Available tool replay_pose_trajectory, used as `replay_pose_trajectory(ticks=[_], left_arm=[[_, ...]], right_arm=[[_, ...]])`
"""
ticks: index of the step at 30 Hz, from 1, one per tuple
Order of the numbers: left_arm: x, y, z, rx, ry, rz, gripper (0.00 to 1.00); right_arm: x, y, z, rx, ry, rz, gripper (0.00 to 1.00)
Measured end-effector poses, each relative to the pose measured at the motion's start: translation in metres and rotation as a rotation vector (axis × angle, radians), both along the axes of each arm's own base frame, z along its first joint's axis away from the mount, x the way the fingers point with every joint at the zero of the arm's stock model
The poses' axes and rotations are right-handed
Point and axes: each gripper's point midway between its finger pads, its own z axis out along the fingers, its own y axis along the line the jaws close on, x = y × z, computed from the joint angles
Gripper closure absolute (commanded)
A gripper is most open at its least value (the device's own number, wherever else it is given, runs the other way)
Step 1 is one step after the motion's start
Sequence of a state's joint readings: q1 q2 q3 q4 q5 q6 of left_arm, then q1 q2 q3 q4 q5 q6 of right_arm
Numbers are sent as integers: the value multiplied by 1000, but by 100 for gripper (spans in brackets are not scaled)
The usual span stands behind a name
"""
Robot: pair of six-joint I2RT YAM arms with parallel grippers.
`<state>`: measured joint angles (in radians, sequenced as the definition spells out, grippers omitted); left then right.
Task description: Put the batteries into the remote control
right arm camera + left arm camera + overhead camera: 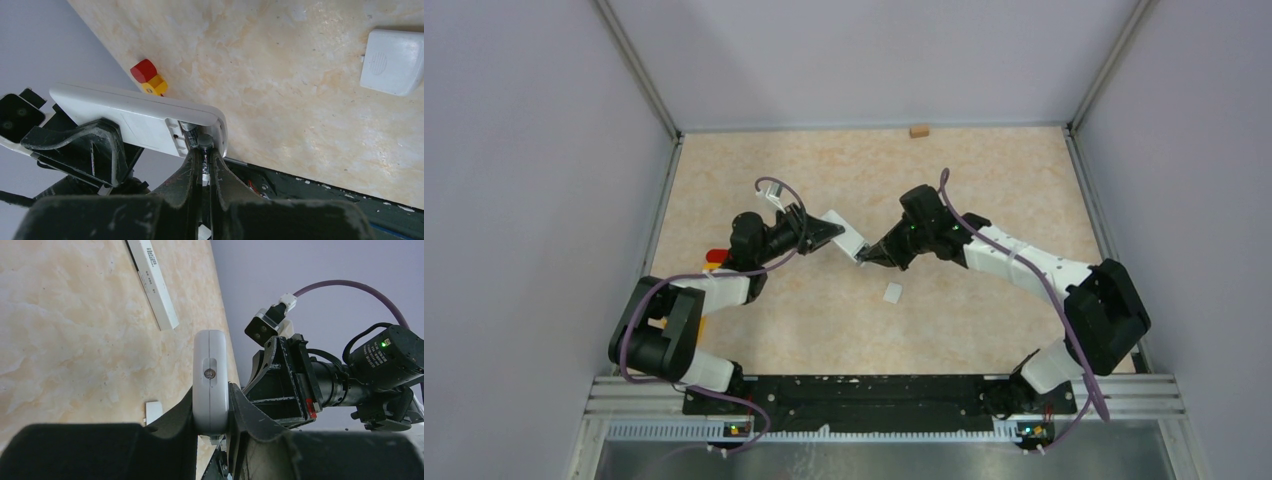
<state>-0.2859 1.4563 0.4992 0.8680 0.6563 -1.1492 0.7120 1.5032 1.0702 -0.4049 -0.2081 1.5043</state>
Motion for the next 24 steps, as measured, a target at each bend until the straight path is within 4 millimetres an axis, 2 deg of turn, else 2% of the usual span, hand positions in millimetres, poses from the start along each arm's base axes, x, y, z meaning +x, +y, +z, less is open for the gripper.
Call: replay_pose_trajectory(ticks=[16,20,24], left_arm=[[2,-1,-2,-3,29,5,100],[4,-2,-2,-3,45,4,100],[5,-4,-3,4,72,-7,100]], right_arm=[[3,-3,-3,-18,-2,-23,58],[6,-6,-1,-31,-30,-26,45],[7,-10,15,-30,-111,-3,29]])
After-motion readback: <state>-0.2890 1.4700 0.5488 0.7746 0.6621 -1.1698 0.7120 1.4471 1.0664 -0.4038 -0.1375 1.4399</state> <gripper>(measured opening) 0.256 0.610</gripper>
